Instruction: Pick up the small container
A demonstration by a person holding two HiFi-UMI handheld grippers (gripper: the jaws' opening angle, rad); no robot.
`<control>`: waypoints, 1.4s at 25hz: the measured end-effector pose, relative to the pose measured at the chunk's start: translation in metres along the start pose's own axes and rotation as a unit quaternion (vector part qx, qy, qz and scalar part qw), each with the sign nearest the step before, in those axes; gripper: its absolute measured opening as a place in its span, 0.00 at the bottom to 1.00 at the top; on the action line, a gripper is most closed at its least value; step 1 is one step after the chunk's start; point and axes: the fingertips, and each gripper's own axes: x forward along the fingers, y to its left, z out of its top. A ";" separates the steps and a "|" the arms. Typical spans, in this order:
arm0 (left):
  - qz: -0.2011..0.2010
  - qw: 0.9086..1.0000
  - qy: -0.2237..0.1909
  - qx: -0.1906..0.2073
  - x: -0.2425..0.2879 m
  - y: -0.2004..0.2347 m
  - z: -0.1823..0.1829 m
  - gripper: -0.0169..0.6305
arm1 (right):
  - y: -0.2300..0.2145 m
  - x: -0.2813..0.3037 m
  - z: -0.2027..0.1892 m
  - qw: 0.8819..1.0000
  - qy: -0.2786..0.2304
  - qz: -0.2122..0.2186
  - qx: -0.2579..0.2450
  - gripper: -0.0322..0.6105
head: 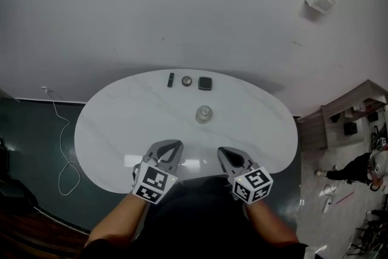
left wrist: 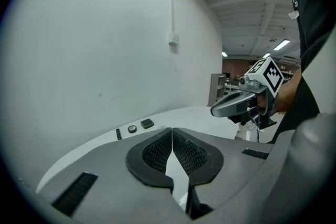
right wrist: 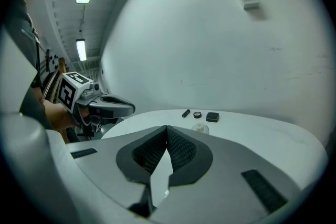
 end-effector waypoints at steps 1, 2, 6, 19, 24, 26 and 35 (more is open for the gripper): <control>-0.001 1.000 -0.001 -0.001 0.003 0.002 0.000 0.05 | 0.000 0.002 0.001 1.000 0.001 0.000 -0.002 0.05; -0.002 1.000 -0.002 -0.002 0.005 0.004 -0.001 0.05 | -0.001 0.003 0.002 1.000 0.003 0.000 -0.003 0.05; 0.001 1.000 0.002 -0.004 0.019 0.008 -0.005 0.05 | -0.010 0.009 0.007 1.000 0.005 0.003 -0.007 0.05; 0.033 0.994 0.108 0.013 0.113 0.028 -0.078 0.30 | -0.055 0.000 0.028 0.999 0.011 0.027 -0.041 0.05; 0.015 0.993 0.117 -0.017 0.158 0.027 -0.092 0.35 | -0.072 -0.014 0.031 0.999 0.002 0.020 -0.032 0.05; 0.011 0.993 0.116 -0.021 0.173 0.026 -0.091 0.37 | -0.075 -0.020 0.028 1.000 0.001 0.018 -0.024 0.05; 0.006 0.993 0.115 -0.024 0.224 0.031 -0.100 0.54 | -0.092 -0.037 0.009 1.000 0.019 0.000 -0.005 0.05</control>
